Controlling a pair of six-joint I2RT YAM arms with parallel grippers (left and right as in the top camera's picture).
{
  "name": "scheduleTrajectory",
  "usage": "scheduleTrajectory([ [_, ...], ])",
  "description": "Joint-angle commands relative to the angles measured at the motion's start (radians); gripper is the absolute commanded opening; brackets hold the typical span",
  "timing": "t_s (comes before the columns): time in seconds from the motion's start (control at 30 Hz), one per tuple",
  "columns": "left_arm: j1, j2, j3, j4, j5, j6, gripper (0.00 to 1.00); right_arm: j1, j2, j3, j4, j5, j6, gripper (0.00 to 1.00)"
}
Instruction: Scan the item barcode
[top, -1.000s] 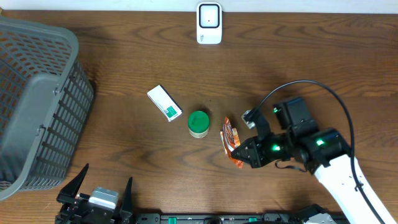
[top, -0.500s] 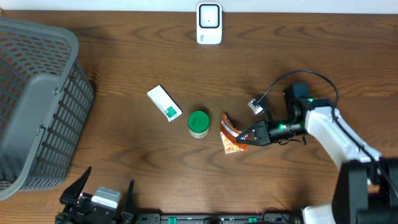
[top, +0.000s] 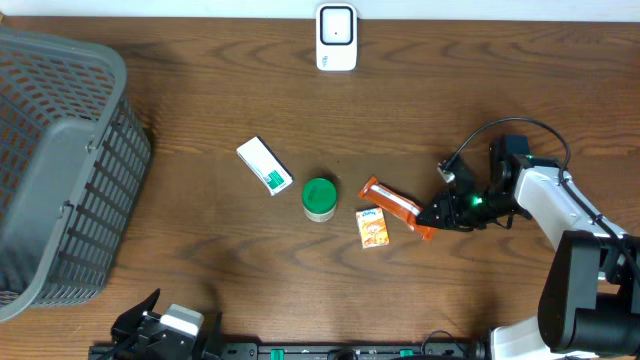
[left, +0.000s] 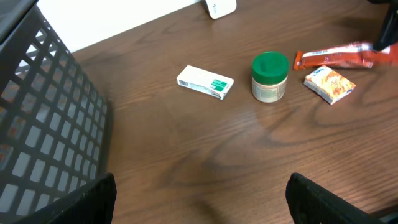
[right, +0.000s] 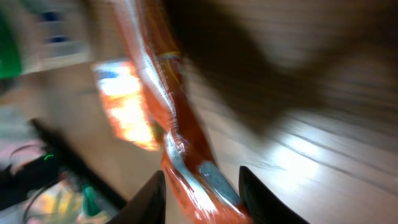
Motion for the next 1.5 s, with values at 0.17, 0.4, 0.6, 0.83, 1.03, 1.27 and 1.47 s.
scheduleTrajectory([
  [0.17,0.004,-0.007,0.005,-0.001,0.015,0.006,0.86,-0.010,-0.001,0.005,0.042,0.226,0.156,0.45],
  [0.4,0.004,-0.007,0.005,-0.001,0.015,0.006,0.86,-0.006,-0.048,0.006,0.128,0.087,-0.014,0.99],
  [0.6,0.004,-0.007,0.005,-0.001,0.015,0.006,0.86,0.011,-0.024,0.006,0.199,-0.020,-0.139,0.99],
  [0.83,0.004,-0.007,0.005,-0.001,0.015,0.006,0.86,0.082,0.003,0.006,0.211,-0.052,-0.264,0.99],
  [1.03,0.004,-0.007,0.005,-0.001,0.015,0.006,0.86,0.093,0.094,0.006,0.235,-0.017,-0.267,0.96],
  [1.27,0.004,-0.007,0.005,-0.001,0.015,0.006,0.86,0.094,0.253,0.006,0.235,-0.018,-0.289,0.63],
  [1.47,0.004,-0.007,0.005,-0.001,0.015,0.006,0.86,0.093,0.272,0.006,0.154,-0.013,-0.320,0.47],
])
